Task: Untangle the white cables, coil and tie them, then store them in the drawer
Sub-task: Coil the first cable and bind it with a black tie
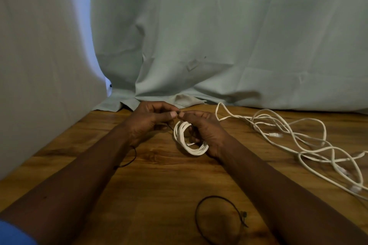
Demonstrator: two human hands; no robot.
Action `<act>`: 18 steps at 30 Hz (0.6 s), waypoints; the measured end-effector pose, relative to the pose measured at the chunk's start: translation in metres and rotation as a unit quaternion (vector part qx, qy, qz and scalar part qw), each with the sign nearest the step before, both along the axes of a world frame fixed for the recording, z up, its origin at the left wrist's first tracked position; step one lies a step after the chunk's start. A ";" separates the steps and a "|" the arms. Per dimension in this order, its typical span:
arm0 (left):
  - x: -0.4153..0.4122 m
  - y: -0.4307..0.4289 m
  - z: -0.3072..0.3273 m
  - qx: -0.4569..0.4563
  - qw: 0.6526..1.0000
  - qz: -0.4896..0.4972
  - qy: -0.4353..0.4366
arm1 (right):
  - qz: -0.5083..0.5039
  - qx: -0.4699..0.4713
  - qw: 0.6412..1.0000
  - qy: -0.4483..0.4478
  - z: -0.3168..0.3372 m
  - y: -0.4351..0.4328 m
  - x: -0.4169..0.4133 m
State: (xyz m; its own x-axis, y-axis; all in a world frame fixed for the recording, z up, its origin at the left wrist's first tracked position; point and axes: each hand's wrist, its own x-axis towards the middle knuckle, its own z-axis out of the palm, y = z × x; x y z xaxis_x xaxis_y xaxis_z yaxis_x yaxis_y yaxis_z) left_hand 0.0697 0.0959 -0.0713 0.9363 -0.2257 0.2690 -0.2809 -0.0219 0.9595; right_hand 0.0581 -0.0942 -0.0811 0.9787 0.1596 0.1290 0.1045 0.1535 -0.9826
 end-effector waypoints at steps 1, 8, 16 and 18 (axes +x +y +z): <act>0.000 0.000 0.000 0.002 1.000 -0.001 0.000 | 0.000 -0.001 1.000 0.001 0.000 0.000 0.000; 0.000 0.001 0.002 0.003 1.000 0.000 -0.010 | 0.017 -0.002 1.000 -0.001 0.002 0.000 -0.002; -0.002 0.001 0.003 -0.011 1.000 -0.016 0.013 | 0.024 0.007 1.000 0.003 0.003 0.000 -0.005; -0.002 0.000 0.004 -0.001 1.000 0.002 0.003 | 0.022 0.004 1.000 0.002 0.001 0.001 -0.003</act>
State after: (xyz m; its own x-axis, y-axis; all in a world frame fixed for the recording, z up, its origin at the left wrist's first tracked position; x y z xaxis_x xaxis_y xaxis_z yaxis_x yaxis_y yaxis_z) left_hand 0.0677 0.0962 -0.0671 0.9386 -0.2224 0.2636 -0.2749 -0.0209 0.9612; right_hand 0.0551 -0.0933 -0.0798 0.9712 0.2025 0.1255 0.0925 0.1651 -0.9819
